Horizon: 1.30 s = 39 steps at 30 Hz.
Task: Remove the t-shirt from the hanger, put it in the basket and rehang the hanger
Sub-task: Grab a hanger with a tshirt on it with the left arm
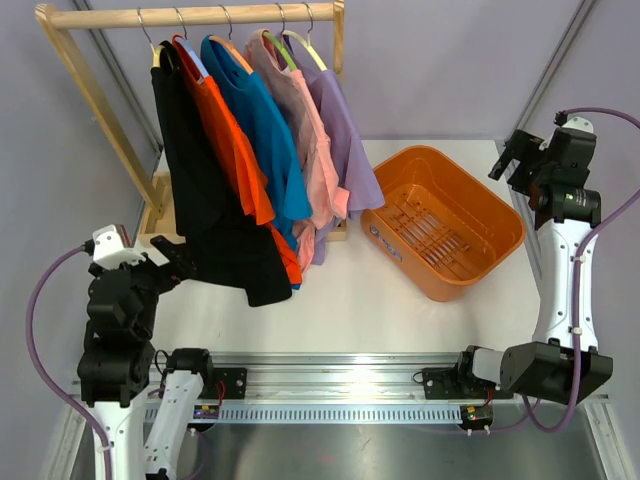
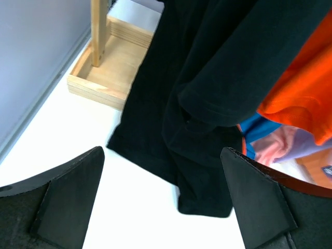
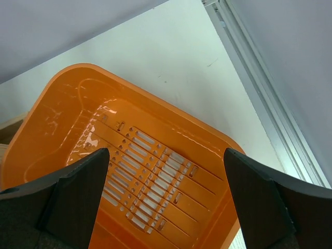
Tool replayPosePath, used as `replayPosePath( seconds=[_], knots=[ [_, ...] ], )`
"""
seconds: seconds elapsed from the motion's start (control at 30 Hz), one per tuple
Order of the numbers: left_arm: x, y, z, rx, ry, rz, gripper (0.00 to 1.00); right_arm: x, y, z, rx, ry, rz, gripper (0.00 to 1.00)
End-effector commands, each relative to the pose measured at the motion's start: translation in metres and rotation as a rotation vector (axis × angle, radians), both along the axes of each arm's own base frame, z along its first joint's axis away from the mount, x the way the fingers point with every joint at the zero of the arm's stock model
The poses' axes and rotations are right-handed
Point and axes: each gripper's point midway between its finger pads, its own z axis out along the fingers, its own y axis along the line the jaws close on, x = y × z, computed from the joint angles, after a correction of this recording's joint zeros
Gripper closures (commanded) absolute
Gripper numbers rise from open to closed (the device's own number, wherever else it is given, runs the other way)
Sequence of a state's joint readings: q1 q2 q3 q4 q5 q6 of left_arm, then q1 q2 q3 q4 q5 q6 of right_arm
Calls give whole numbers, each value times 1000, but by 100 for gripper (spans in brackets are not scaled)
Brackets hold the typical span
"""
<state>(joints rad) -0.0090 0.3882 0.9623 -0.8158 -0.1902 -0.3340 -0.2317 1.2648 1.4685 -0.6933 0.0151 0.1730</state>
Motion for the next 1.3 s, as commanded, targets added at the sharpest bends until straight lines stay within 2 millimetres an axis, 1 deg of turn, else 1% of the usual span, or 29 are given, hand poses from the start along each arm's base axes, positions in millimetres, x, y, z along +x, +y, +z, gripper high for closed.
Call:
replayPosePath(
  seconds=[0.0, 0.07, 0.13, 0.17, 0.2, 0.23, 0.27, 0.33, 0.4, 0.43, 0.47, 0.5, 0.53, 0.57, 0.6, 0.67, 0.7, 0.73, 0.77, 0.8, 0.83, 0.87, 0.9, 0.97, 1.03, 1.07, 1.1, 1.2, 1.27],
  knots=[
    [1, -12, 36, -51, -74, -49, 1, 3, 14, 33, 11, -93, 75, 1],
    [0, -14, 55, -72, -99, -52, 1, 0, 30, 39, 1, -130, 179, 1],
    [5, -17, 58, -99, -61, -62, 1, -8, 66, 53, -27, -197, 422, 1],
    [3, -21, 72, -119, -84, -76, 1, -14, 77, 52, -81, -211, 537, 1],
    [4, -23, 76, -128, -73, -81, 1, -24, 106, 57, -55, -253, 713, 1],
    [10, -25, 77, -140, -51, -86, 1, -33, 117, 62, -63, -281, 783, 1],
    [10, -29, 92, -161, -74, -103, 1, -37, 125, 63, -69, -295, 841, 0],
    [22, -33, 97, -189, -49, -116, 1, -40, 133, 55, -53, -259, 875, 1],
    [26, -39, 121, -233, -87, -136, 1, -41, 144, 53, -101, -231, 930, 1],
    [33, -40, 127, -246, -90, -135, 1, -43, 148, 37, -69, -156, 961, 0],
    [48, -47, 127, -275, -57, -159, 1, -45, 151, 38, -109, -159, 1016, 1],
    [53, -48, 144, -280, -87, -170, 1, -50, 157, 35, -95, -155, 1067, 1],
    [61, -49, 150, -282, -90, -173, 1, -54, 159, 29, -77, -130, 1087, 0],
    [82, -49, 146, -290, -50, -161, 1, -55, 160, 25, -66, -124, 1098, 1],
    [84, -48, 170, -287, -99, -162, 2, -56, 164, 23, -49, -129, 1118, 1],
    [113, -44, 176, -278, -73, -137, 5, -58, 167, 18, -21, -123, 1137, 1],
    [120, -37, 181, -263, -72, -101, 7, -57, 169, 17, -2, -124, 1145, 0],
    [121, -33, 211, -248, -137, -93, 8, -56, 170, 14, 8, -119, 1147, 1],
    [144, -26, 202, -225, -90, -53, 10, -56, 171, 13, 25, -115, 1148, 1],
    [155, -22, 205, -211, -87, -35, 13, -54, 172, 11, 37, -117, 1150, 1],
    [154, -19, 235, -200, -159, -29, 14, -53, 172, 9, 49, -113, 1151, 0],
    [163, -14, 239, -189, -170, -4, 17, -53, 173, 8, 64, -111, 1150, 1],
    [185, -11, 232, -184, -151, 10, 19, -51, 174, 7, 73, -116, 1156, 1],
    [200, -6, 244, -176, -191, 34, 26, -51, 176, 5, 95, -112, 1155, 0],
    [227, -3, 231, -174, -165, 51, 30, -46, 176, 5, 98, -120, 1152, 1],
    [231, -1, 233, -170, -174, 65, 31, -46, 176, 6, 101, -124, 1153, 0],
    [242, 0, 225, -167, -158, 72, 33, -44, 176, 6, 101, -126, 1152, 1],
    [253, 13, 214, -147, -134, 104, 39, -41, 176, 7, 105, -131, 1149, 0],
    [260, 11, 207, -136, -115, 92, 48, -40, 176, 5, 117, -129, 1149, 1]
  ],
)
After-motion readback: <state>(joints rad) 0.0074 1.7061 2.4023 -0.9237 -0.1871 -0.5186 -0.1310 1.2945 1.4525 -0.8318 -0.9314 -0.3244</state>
